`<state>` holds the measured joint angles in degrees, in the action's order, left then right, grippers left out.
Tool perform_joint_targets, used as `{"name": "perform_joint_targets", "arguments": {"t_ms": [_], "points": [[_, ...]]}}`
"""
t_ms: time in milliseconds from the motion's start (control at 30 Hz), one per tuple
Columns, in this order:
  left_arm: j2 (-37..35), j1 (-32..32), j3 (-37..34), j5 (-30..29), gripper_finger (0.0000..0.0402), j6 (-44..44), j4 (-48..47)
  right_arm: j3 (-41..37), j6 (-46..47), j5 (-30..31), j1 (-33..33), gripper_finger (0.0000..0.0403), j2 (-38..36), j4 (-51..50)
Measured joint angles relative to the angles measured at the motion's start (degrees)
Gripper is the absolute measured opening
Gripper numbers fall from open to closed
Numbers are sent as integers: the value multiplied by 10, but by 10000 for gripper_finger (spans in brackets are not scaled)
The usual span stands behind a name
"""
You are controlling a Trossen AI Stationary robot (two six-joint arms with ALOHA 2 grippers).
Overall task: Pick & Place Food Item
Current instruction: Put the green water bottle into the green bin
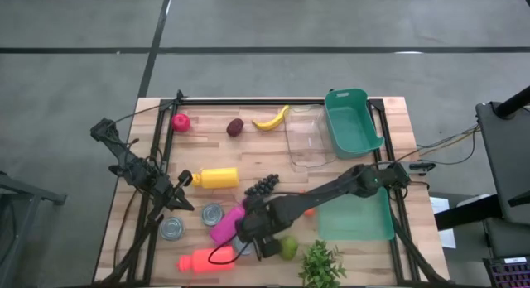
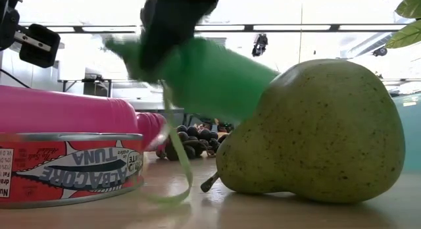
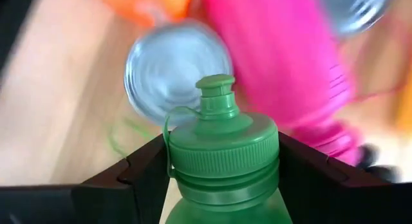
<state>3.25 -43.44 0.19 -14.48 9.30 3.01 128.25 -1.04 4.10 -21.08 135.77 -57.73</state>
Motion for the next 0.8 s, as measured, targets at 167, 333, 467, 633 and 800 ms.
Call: {"name": "perform_joint_targets", "arguments": {"t_ms": [167, 333, 467, 633, 800], "points": [[0, 0, 0, 0, 0, 0, 0, -2, -11, 11, 1, 234, -41, 89], [0, 0, 0, 0, 0, 0, 0, -12, -20, 21, 2, 234, -79, 142], [0, 0, 0, 0, 0, 0, 0, -30, -17, 33, 1, 225, -109, 160], [0, 0, 0, 0, 0, 0, 0, -98, -24, 50, 1, 214, -157, 226], [0, 0, 0, 0, 0, 0, 0, -233, -24, 64, 1, 240, -233, 343]]}}
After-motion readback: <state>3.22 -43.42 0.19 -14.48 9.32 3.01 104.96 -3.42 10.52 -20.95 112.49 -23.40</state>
